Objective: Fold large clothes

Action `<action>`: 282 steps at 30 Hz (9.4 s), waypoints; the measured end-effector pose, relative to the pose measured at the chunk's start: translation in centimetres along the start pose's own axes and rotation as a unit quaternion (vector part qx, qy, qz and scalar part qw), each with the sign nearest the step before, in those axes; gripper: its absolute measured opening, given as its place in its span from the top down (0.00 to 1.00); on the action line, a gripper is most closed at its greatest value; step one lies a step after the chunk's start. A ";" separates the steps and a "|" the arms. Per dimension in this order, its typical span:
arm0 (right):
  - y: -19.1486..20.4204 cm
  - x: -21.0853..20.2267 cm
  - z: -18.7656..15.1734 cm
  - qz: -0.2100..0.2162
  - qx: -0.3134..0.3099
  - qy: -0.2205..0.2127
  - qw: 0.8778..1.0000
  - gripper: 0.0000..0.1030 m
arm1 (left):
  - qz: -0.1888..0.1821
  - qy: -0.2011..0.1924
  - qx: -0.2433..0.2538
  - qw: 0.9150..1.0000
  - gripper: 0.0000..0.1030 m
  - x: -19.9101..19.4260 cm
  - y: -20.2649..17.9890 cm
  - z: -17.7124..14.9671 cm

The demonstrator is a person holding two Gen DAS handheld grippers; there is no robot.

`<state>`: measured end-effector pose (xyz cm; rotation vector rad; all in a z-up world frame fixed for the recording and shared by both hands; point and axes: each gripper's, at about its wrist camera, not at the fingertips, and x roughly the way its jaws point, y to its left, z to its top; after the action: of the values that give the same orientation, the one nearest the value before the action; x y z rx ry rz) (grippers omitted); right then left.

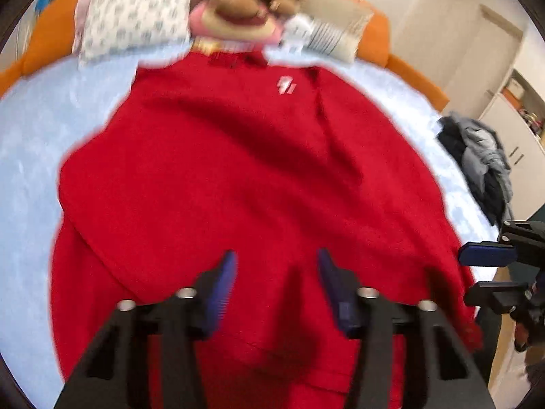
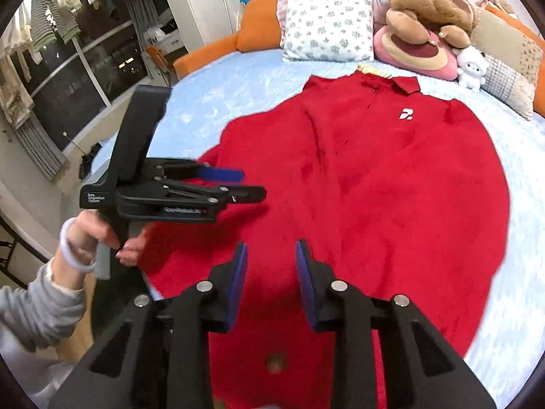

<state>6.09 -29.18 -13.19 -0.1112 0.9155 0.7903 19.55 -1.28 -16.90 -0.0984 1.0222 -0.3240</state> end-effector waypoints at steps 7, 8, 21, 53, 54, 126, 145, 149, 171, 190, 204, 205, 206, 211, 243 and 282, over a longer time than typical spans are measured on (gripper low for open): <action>1.2 3.8 -1.0 -0.067 -0.034 0.037 0.996 0.55 | 0.032 0.018 0.033 0.999 0.13 -0.9 2.4 0.3; 2.2 3.4 -0.7 -0.067 -0.047 0.028 0.996 0.45 | 0.053 0.001 0.038 0.998 0.09 -2.1 2.9 0.7; 22.8 11.4 -0.3 0.036 -0.199 0.038 0.979 0.23 | 0.088 -0.056 -0.109 0.988 0.09 -10.8 15.6 -2.4; 16.4 15.9 -1.1 0.142 -0.054 0.053 0.987 0.80 | 0.029 -0.075 -0.219 0.972 0.09 -8.9 20.3 -3.7; 16.4 16.1 -1.2 0.146 -0.052 0.050 0.987 0.80 | 0.025 -0.074 -0.220 0.972 0.09 -8.1 20.4 -2.3; -9.1 -3.9 -10.2 0.213 0.236 -0.235 0.918 0.87 | -0.064 0.075 -0.222 0.970 0.89 6.5 -4.6 27.7; -15.5 -5.8 -20.1 0.134 0.326 -0.179 0.918 0.79 | 0.005 0.143 -0.068 0.987 0.78 21.9 -23.5 25.6; -16.1 -6.1 -20.4 0.141 0.342 -0.153 0.916 0.64 | -0.015 0.151 -0.058 0.987 0.53 22.0 -24.9 25.2; -21.5 -8.6 -6.2 0.002 0.205 -0.187 0.961 0.40 | -0.005 0.023 -0.088 0.996 0.33 15.5 -14.7 28.7; -32.2 2.5 1.4 -0.044 0.240 -0.084 0.966 0.78 | 0.116 0.071 -0.040 0.990 0.33 31.2 -13.1 38.0; -27.4 -6.3 -5.7 0.002 0.279 -0.147 0.949 0.62 | -0.060 0.062 -0.017 0.996 0.31 18.4 -13.8 26.9; -26.1 -6.9 -6.1 0.027 0.281 -0.156 0.947 0.62 | -0.074 0.067 0.005 0.995 0.30 16.7 -14.2 24.7; -24.7 -7.2 -6.4 0.048 0.276 -0.156 0.947 0.62 | -0.082 0.073 0.023 0.994 0.30 15.5 -14.6 22.9; -19.6 -6.7 -7.4 0.056 0.237 -0.108 0.964 0.62 | -0.115 0.104 0.115 0.981 0.30 9.8 -16.1 13.5; -5.0 -4.5 -13.9 -0.088 0.081 0.001 0.993 0.59 | -0.033 0.007 0.270 0.962 0.16 0.7 -17.7 -12.1; -17.0 -4.9 -19.1 0.215 0.493 0.061 0.841 0.16 | -0.259 0.191 -0.156 0.934 0.07 3.9 -5.3 -10.6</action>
<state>2.74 -51.94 -25.44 0.9944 1.4002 0.6308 11.27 -6.76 -24.36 -0.6202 1.4250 -0.6777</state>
